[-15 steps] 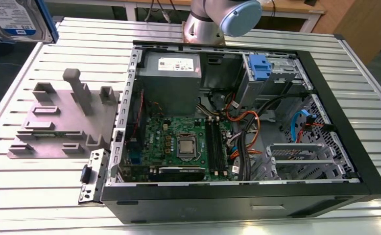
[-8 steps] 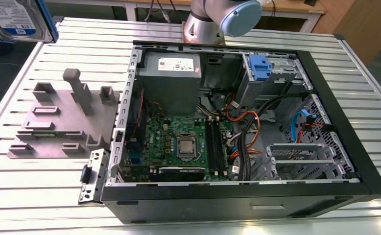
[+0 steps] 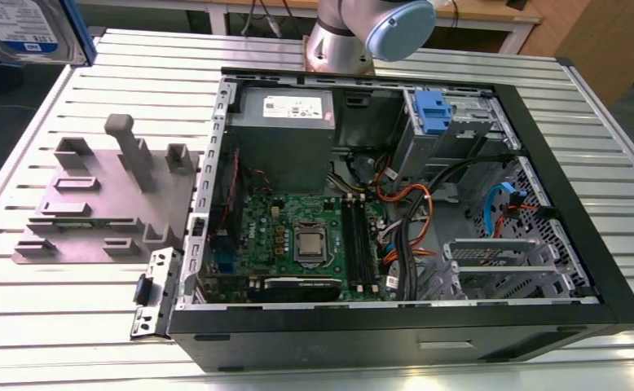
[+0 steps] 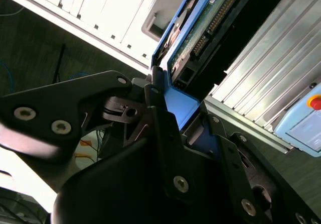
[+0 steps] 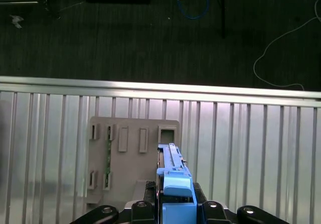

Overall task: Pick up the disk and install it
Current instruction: 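Pick up the disk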

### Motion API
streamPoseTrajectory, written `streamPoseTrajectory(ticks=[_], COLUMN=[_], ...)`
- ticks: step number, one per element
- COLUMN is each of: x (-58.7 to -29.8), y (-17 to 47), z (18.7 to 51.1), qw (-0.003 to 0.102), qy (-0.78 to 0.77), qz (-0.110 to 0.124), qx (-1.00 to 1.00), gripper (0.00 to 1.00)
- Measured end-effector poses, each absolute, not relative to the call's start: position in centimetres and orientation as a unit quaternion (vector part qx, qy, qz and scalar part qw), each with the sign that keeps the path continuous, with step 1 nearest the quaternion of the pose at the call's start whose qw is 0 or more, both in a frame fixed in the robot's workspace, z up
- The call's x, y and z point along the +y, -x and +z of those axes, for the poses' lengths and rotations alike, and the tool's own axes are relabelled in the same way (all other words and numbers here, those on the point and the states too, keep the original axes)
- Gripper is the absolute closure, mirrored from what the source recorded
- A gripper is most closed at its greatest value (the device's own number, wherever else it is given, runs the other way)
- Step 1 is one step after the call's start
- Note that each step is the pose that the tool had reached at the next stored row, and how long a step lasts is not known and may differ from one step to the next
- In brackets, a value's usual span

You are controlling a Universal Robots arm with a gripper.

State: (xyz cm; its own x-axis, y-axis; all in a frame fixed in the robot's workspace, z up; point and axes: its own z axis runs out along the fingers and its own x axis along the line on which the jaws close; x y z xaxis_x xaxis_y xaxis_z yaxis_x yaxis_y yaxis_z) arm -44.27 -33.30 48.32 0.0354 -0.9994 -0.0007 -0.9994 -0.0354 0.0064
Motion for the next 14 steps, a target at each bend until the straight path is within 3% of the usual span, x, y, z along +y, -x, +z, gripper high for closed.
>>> streamPoseTrajectory(ticks=[14], x=[-33.30], y=[44.27], z=[49.16], qw=[0.001], qy=[-0.720], qz=[-0.001], qx=[-0.694], gripper=[0.64])
